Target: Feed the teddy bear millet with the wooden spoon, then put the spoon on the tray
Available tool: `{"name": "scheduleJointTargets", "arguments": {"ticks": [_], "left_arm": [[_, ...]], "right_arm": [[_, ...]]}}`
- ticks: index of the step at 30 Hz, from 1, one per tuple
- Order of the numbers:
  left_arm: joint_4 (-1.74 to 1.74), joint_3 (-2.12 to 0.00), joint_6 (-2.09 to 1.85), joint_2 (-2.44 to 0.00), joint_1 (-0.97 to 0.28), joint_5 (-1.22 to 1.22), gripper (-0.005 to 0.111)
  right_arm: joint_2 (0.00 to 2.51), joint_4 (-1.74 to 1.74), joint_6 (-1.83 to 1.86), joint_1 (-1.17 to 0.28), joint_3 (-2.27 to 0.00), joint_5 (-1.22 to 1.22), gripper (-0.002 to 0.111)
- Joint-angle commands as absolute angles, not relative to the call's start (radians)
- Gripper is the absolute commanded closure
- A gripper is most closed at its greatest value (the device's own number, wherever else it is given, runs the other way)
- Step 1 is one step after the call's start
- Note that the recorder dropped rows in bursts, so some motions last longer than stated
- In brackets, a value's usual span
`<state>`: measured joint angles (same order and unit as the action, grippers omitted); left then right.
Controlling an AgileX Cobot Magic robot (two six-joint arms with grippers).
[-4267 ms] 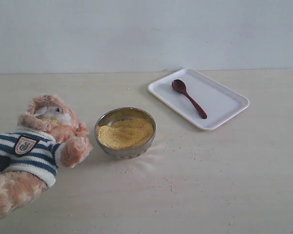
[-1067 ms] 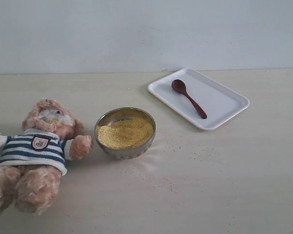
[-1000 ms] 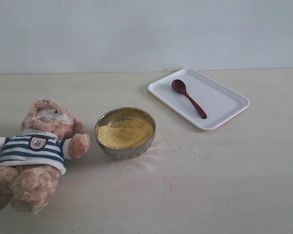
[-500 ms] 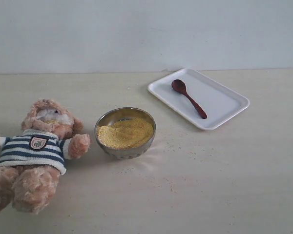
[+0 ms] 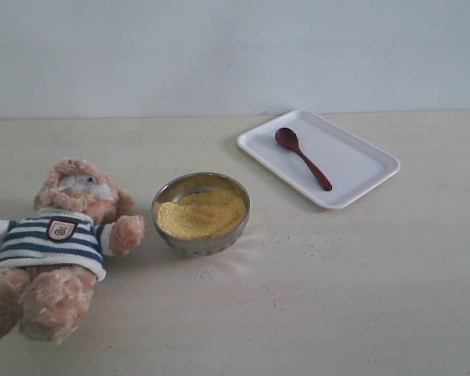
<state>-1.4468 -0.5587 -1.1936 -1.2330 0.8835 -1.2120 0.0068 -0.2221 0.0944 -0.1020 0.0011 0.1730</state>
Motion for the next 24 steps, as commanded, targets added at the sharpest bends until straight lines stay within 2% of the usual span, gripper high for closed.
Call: {"name": "scheduleJointTargets", "arguments": {"ticks": [1, 16, 19, 24], "left_arm": [[-1.461, -0.553, -1.198, -1.157, 0.882, -1.221, 0.102], [-1.461, -0.553, -1.221, -1.103, 0.88, -1.221, 0.102], [-1.461, -0.553, -1.221, -1.044, 0.814, -1.128, 0.102], [-1.461, -0.553, -1.221, -0.931, 0.606, -0.89, 0.102]], "right_arm": [[0.0, -0.221, 0.094, -0.1, 0.0, 0.17, 0.108], [0.0, -0.221, 0.094, -0.1, 0.0, 0.17, 0.108], [0.0, -0.221, 0.094, -0.1, 0.0, 0.17, 0.108], [0.0, -0.221, 0.094, -0.1, 0.0, 0.17, 0.108]]}}
